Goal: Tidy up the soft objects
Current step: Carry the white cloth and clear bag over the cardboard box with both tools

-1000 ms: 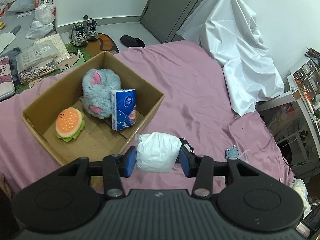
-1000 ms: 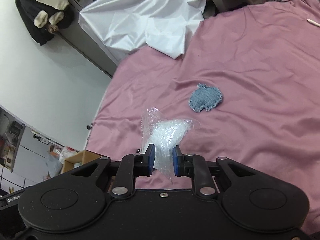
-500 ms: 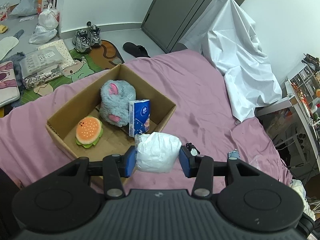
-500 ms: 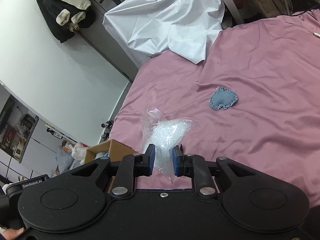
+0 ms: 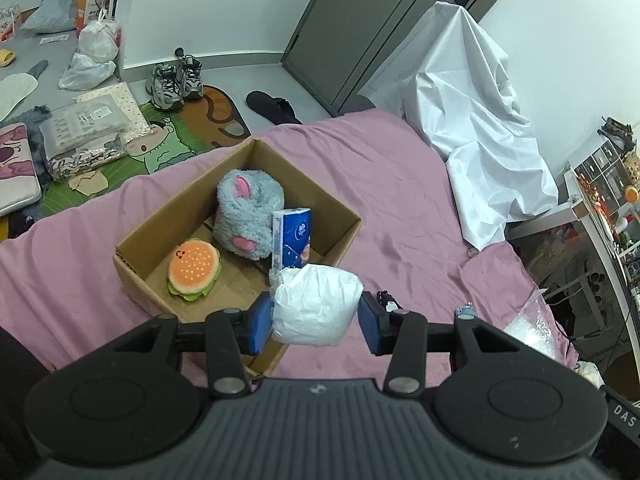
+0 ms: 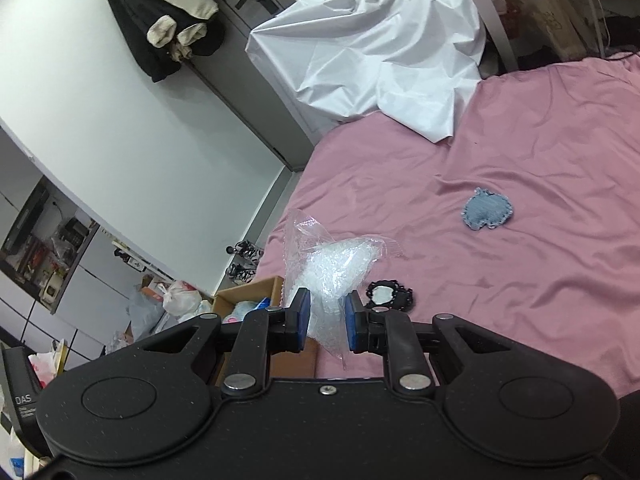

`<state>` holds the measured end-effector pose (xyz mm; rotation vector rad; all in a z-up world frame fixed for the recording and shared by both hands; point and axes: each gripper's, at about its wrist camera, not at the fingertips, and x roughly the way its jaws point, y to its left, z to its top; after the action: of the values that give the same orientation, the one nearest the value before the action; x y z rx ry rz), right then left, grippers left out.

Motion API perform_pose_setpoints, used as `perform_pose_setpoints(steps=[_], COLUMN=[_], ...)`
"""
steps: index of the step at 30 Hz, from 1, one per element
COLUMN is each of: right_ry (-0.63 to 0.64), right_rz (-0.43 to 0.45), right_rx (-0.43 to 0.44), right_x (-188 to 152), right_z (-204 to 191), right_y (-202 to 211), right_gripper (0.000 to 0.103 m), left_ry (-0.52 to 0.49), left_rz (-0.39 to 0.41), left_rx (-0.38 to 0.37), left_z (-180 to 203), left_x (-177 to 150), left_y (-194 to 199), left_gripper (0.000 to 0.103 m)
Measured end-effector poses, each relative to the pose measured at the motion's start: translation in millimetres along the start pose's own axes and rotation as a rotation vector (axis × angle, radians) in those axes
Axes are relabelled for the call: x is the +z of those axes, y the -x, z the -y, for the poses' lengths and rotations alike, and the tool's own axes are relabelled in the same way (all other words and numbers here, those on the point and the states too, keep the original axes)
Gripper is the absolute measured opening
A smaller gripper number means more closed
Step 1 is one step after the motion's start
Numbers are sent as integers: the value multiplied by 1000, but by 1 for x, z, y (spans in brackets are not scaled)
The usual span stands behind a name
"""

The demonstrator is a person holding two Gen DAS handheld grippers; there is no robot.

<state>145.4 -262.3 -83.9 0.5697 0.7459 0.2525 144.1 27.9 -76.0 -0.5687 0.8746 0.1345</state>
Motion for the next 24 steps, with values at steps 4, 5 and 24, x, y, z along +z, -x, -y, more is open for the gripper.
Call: perform_pose_setpoints(steps=[4, 5, 24], right_ry=[15, 19, 20], right_rz=[-1, -2, -113], right_rx=[1, 1, -61], right_x=[-3, -4, -27], right_z=[-10, -13, -24], right_y=[1, 1, -38], right_gripper=[19, 19, 9], left_ry=[6, 9, 55], left_rz=[0, -2, -37], left_rx=[-5, -7, -16], left_z=[-4, -6, -37], left_x=[1, 2, 7], left_y=[1, 2, -13], left_gripper=[45, 45, 45])
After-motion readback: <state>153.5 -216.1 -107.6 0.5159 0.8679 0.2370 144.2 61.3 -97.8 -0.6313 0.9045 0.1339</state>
